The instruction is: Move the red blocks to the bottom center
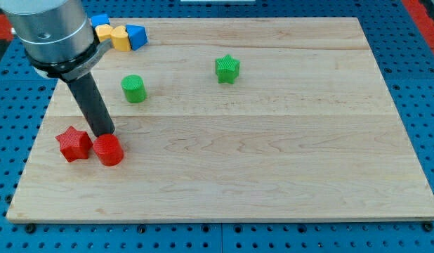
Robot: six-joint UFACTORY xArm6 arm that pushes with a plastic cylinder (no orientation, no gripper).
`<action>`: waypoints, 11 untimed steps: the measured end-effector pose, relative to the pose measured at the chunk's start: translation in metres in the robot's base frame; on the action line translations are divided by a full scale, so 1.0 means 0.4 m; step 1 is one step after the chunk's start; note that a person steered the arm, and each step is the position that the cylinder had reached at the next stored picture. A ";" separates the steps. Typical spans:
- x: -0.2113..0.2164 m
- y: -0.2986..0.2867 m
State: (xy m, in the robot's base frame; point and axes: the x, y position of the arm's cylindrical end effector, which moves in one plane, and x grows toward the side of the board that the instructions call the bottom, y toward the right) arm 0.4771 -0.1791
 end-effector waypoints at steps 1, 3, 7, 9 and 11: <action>-0.069 -0.178; 0.037 -0.253; 0.180 0.072; 0.227 0.412; 0.233 0.687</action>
